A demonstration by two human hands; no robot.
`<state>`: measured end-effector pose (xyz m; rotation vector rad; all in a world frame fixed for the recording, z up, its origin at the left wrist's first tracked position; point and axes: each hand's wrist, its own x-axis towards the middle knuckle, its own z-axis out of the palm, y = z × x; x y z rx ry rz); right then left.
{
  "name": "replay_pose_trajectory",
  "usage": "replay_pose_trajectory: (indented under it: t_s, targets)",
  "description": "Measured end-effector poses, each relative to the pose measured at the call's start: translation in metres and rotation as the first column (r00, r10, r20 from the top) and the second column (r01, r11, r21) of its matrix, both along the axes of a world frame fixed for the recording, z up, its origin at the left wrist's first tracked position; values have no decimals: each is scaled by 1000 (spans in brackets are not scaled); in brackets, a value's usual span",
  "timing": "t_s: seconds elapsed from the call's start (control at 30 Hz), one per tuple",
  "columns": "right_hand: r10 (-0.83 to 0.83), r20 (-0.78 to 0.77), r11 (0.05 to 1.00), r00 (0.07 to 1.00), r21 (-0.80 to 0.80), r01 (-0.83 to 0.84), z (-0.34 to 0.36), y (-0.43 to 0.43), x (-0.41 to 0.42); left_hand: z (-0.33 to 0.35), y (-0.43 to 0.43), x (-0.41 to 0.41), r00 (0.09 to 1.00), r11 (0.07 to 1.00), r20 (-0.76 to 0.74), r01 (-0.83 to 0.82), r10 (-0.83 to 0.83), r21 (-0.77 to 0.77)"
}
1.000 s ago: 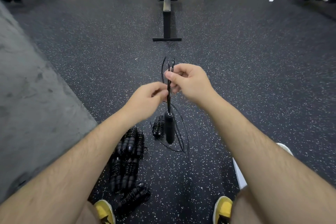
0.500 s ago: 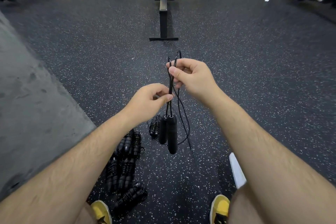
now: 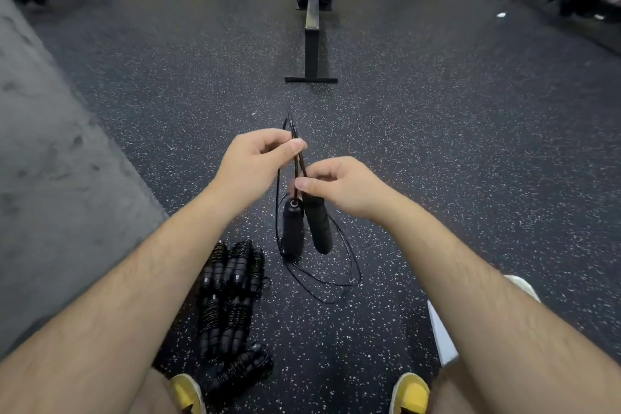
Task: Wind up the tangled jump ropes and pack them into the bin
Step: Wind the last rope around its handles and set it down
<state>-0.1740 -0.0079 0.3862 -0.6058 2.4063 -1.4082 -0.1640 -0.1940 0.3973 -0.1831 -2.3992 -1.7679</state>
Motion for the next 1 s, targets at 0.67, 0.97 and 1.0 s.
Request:
replay_pose_trajectory:
  t_s: [0.67,0.97,1.0]
  targets:
    - [-254,93,913,963,-306,270,15,4,-13,-27,7,6,926,945,304,283,-223,-167]
    - [-351,93,879,932,-311,362,3,0,-16,-25,17,5,948,985,271,171,-169,16]
    - [-363,93,879,927,-295,374,2,0,-17,-26,16,5,946,986,281,166,-164,16]
